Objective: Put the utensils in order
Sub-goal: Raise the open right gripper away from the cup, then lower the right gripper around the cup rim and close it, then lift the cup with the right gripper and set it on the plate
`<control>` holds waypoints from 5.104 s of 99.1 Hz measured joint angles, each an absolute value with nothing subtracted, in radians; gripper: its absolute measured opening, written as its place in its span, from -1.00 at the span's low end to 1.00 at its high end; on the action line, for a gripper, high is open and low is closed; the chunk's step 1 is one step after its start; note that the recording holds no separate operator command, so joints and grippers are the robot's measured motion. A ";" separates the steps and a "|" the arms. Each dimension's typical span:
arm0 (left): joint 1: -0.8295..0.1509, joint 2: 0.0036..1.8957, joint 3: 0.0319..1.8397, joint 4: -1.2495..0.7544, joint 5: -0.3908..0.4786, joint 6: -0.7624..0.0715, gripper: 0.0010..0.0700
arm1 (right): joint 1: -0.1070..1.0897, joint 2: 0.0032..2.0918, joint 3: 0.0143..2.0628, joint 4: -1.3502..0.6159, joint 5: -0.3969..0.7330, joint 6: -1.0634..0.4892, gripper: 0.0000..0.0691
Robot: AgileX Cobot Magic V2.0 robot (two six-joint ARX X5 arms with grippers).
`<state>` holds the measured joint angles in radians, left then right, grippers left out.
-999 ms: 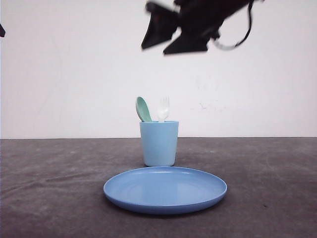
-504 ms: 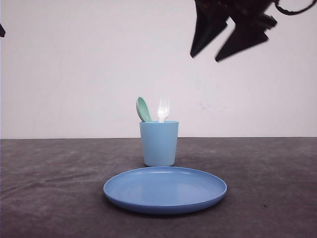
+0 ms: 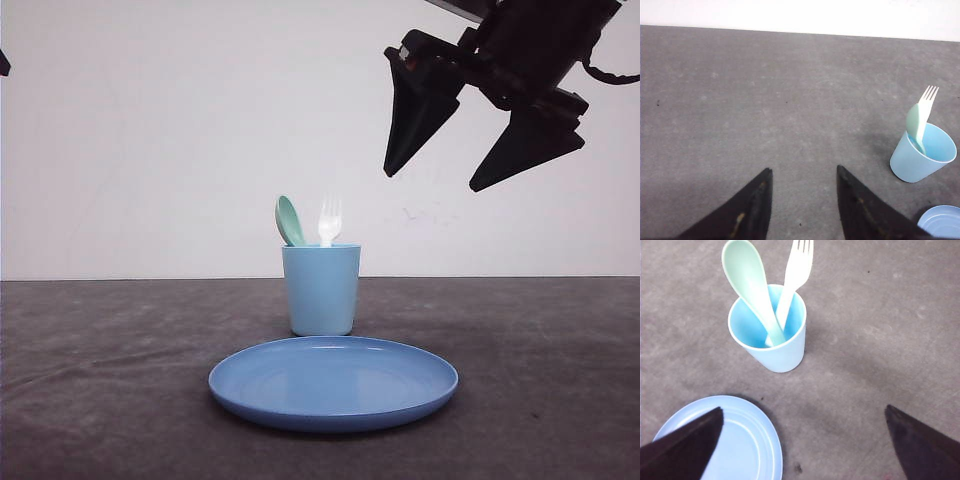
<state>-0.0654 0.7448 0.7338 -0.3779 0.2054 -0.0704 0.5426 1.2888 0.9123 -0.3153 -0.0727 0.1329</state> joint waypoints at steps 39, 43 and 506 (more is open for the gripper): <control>-0.065 0.745 0.734 -0.386 0.206 -0.071 -0.36 | 0.563 1.364 0.912 -0.279 -0.060 0.128 0.97; -0.065 0.745 0.734 -0.386 0.205 -0.071 -0.36 | 0.570 1.378 0.912 -0.261 -0.064 0.122 0.97; -0.065 0.745 0.734 -0.386 0.205 -0.067 -0.36 | 0.897 1.486 0.538 0.408 0.053 0.144 0.91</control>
